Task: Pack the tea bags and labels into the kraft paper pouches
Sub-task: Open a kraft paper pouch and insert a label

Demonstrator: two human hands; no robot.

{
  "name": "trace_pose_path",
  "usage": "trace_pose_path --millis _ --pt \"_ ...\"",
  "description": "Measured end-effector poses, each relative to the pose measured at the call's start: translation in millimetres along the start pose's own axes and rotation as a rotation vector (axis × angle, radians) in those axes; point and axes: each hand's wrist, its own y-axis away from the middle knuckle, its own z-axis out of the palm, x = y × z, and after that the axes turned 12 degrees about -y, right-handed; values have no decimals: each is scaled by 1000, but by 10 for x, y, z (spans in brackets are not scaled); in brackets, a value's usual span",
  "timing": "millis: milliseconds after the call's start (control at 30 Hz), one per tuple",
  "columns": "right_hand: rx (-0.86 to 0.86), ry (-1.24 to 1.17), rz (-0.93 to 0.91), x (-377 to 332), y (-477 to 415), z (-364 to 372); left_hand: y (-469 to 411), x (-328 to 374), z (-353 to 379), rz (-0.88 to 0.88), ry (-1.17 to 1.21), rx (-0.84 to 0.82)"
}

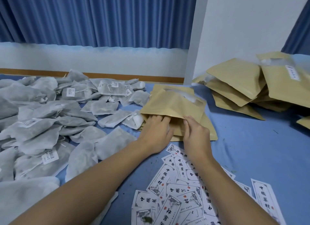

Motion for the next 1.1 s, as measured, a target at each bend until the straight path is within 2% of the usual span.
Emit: trace_pose_path --millis 100,300,400,467,533,600,667,733,800,900,1000,1100 --pt "5 25 1 18 -3 -2 115 -36 -155 47 -25 13" --pt "5 32 29 32 15 -18 309 -145 -409 -77 14 -92" --pt "6 23 39 30 17 -29 437 -153 -423 -60 -98 -153" --pt "15 21 27 17 23 -33 491 -121 -398 -75 -24 -158" --pt "19 14 32 16 25 -33 505 -78 -389 -117 151 -46" --pt "21 17 35 25 26 -35 484 -36 -408 -139 267 155" --pt "24 10 29 26 25 -35 474 -15 -416 -113 368 321" --pt "31 -5 17 13 21 -36 477 -13 -394 -49 364 424" --pt "42 -10 10 11 19 -34 475 -9 -339 18 238 447" --pt "65 -23 2 15 30 -32 444 -34 -291 15 -19 356" --pt "68 -31 -21 14 44 -30 454 -70 -256 -68 122 243" --pt "52 -31 -20 13 28 -35 464 -68 -275 -38 273 397"
